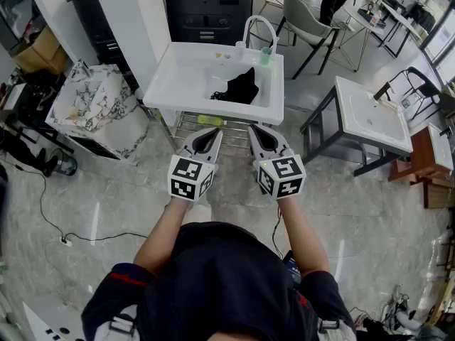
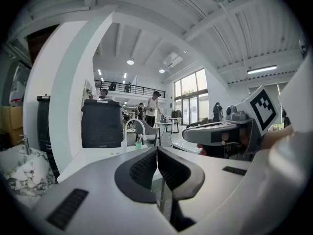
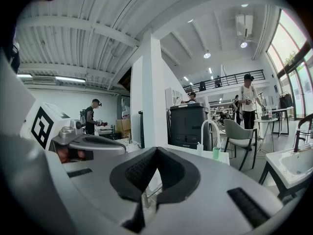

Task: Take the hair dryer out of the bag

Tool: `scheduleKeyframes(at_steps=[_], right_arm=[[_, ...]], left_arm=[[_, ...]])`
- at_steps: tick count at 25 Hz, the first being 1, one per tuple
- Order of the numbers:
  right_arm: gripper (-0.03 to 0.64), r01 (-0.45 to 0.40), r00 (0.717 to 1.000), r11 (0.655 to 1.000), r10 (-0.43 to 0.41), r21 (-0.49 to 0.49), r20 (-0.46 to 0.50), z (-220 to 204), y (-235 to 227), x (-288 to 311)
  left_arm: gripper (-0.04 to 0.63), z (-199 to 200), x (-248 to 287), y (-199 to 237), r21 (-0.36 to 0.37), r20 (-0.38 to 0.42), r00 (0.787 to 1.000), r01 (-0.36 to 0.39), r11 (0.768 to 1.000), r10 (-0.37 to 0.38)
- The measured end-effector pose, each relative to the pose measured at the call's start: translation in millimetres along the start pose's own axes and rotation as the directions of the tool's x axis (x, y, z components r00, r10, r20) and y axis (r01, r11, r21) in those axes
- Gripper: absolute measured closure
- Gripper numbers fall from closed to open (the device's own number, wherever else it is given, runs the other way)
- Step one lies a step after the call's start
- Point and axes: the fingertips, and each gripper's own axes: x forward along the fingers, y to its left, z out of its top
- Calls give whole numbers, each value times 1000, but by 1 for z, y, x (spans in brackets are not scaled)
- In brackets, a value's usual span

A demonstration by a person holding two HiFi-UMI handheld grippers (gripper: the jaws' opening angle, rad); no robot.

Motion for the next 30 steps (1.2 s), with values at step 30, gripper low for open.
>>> scheduleKeyframes(at_steps=[30], right_arm=[[583, -6, 999, 1000, 7, 26, -43, -15, -18, 57]], left_arm=[[580, -5, 36, 44, -29, -15, 1000, 0, 1000, 0]])
